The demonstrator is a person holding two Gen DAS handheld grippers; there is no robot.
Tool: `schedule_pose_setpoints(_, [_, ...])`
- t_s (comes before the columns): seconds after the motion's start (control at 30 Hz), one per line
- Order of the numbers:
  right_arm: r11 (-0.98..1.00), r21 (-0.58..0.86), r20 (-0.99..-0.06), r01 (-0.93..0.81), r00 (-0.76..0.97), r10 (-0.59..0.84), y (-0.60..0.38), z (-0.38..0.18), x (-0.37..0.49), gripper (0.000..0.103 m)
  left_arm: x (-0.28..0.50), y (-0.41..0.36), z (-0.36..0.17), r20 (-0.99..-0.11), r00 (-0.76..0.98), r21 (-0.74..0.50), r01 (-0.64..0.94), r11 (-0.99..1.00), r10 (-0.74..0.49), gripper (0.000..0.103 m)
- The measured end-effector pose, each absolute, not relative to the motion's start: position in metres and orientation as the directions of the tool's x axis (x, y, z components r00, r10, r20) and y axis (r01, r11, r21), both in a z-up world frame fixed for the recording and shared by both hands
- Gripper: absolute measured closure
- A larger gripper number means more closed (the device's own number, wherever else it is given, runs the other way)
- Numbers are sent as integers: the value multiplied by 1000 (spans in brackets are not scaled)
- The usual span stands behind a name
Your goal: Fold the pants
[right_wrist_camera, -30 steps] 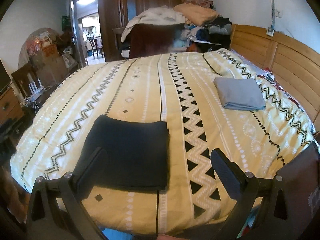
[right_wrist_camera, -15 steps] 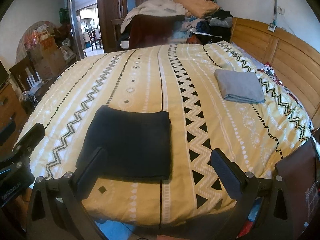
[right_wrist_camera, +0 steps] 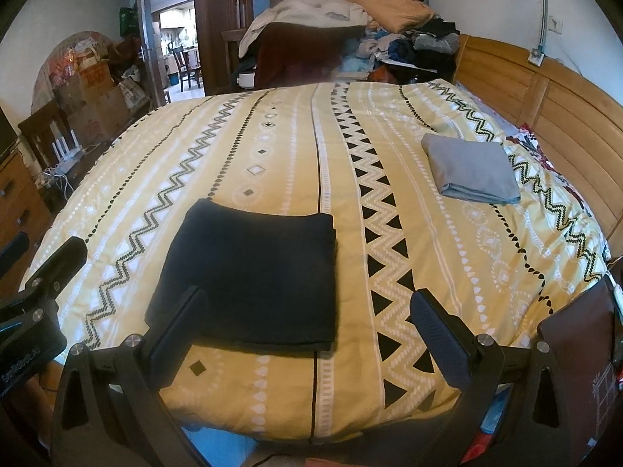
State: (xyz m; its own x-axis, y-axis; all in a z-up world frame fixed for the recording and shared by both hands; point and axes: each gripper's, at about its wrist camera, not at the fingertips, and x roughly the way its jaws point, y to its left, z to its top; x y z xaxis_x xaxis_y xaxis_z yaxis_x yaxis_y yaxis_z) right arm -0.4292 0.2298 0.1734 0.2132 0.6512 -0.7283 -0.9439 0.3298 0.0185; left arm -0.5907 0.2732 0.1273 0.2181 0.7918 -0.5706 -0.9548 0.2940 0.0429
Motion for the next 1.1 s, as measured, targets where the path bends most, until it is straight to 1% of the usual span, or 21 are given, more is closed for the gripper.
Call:
schedule_pose_setpoints(0.23, [326, 15, -737, -945, 210, 642, 233, 169, -428, 0, -591, 277, 126, -587, 219, 37, -954, 296, 779, 0])
schedule_pose_setpoints(1.1, [320, 17, -741, -947, 203, 640, 231, 169, -431, 0, -598, 279, 129, -599, 210, 35, -957, 288, 773, 0])
